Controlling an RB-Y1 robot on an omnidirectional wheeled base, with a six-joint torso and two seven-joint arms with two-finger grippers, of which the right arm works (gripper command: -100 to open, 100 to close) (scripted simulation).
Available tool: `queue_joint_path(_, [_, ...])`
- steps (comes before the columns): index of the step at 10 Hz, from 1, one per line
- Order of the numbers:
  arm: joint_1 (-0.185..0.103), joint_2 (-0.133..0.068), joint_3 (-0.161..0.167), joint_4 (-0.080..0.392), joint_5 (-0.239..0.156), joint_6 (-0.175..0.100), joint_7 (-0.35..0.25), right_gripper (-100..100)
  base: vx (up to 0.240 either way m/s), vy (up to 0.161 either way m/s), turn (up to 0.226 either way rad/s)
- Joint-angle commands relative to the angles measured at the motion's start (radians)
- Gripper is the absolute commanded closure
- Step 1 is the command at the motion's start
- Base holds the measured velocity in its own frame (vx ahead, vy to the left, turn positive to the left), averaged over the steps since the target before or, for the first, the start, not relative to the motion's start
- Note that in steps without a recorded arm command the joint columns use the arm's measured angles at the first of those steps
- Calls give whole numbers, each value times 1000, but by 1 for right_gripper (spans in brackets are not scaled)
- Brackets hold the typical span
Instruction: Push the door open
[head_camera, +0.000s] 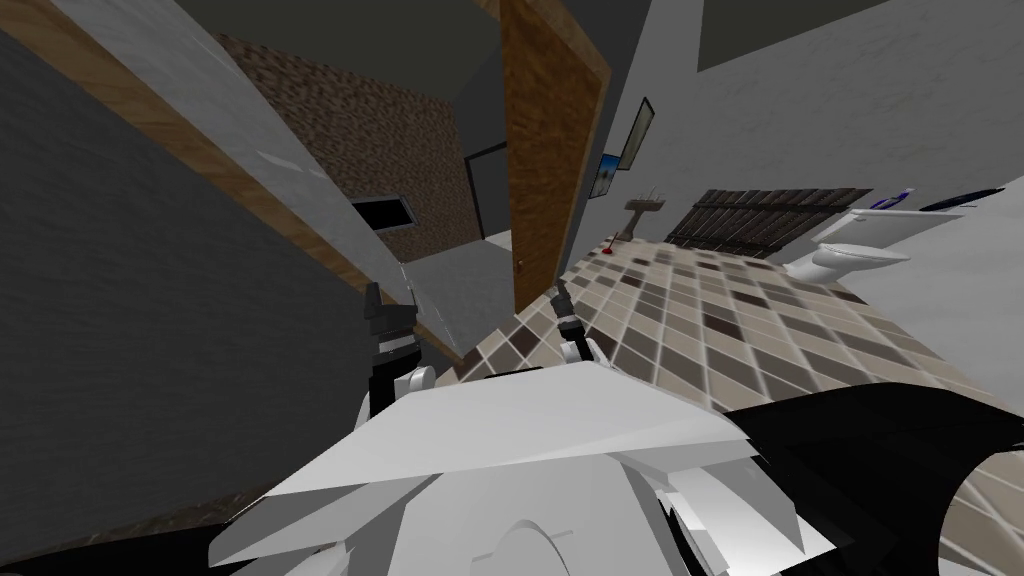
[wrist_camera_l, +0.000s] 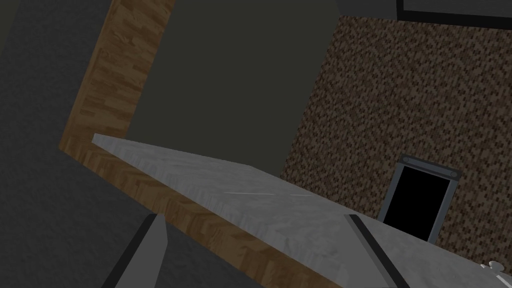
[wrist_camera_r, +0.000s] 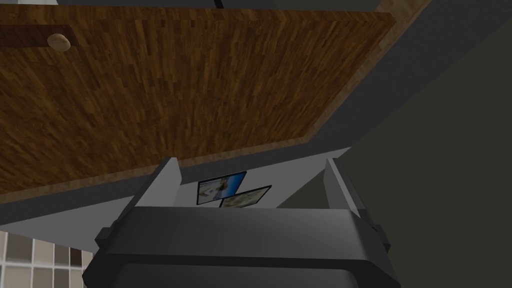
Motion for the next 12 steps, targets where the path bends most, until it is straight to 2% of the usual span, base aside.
queue_joint_path(1, [-18,-6,1,39,8,-10,-9,-100,90,-58,34])
queue_joint_path(12, [-134,-22,14,311,66,-81,-55,-100,93,-57,40])
